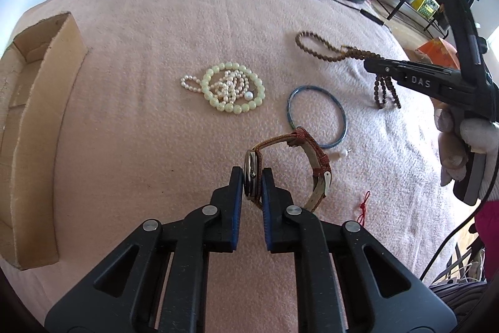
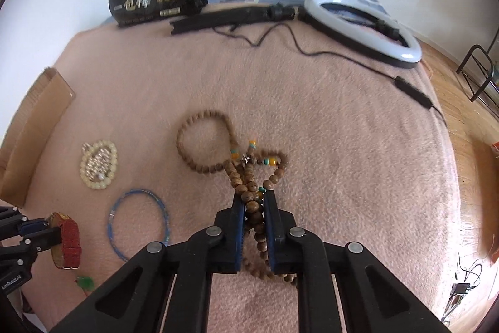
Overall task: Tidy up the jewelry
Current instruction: 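Lift the watch with the left gripper while the right gripper lifts the mala toward the box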
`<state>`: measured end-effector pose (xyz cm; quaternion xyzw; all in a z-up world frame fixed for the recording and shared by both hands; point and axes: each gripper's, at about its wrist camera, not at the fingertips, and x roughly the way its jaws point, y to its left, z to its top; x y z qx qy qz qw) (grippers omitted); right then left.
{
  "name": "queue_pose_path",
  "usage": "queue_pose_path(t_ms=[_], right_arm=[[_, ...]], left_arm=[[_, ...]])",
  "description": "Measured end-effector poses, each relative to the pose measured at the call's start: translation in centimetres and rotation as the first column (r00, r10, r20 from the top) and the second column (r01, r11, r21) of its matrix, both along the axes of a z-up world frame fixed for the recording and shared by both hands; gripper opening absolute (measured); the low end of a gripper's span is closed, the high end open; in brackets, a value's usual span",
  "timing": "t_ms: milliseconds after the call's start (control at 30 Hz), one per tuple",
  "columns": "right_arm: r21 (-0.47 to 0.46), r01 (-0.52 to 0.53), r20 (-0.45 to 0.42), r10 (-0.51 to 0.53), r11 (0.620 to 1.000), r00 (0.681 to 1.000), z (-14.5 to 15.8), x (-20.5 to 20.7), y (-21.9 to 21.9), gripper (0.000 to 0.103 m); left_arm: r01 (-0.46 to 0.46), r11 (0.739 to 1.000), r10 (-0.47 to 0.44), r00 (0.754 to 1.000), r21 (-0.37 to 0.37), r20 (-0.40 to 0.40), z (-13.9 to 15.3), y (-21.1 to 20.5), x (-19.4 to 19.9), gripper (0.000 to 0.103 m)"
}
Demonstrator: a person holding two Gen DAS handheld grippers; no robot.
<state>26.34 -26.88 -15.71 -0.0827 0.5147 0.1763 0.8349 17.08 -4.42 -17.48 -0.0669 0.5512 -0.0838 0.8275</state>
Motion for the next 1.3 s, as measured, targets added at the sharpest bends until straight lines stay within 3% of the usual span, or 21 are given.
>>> queue_pose_path(t_ms=[600, 1300], right_arm=[[0.115, -0.001, 0.135, -0.015, 0.993, 0.991, 8.0, -4.9, 0.9, 0.009], [0.185, -0.132, 0.237, 0.086, 0.974, 0.968, 13.6, -9.6, 7.3, 0.009]], left_arm=[[-0.010, 0.999, 0.014, 0.992, -0.034, 0.128, 5.6, 1.3, -2.2, 0.010], [-0.132, 0.991, 0.132, 0.967, -0.014, 0.219, 10.3, 9.1, -5.2, 0.010]])
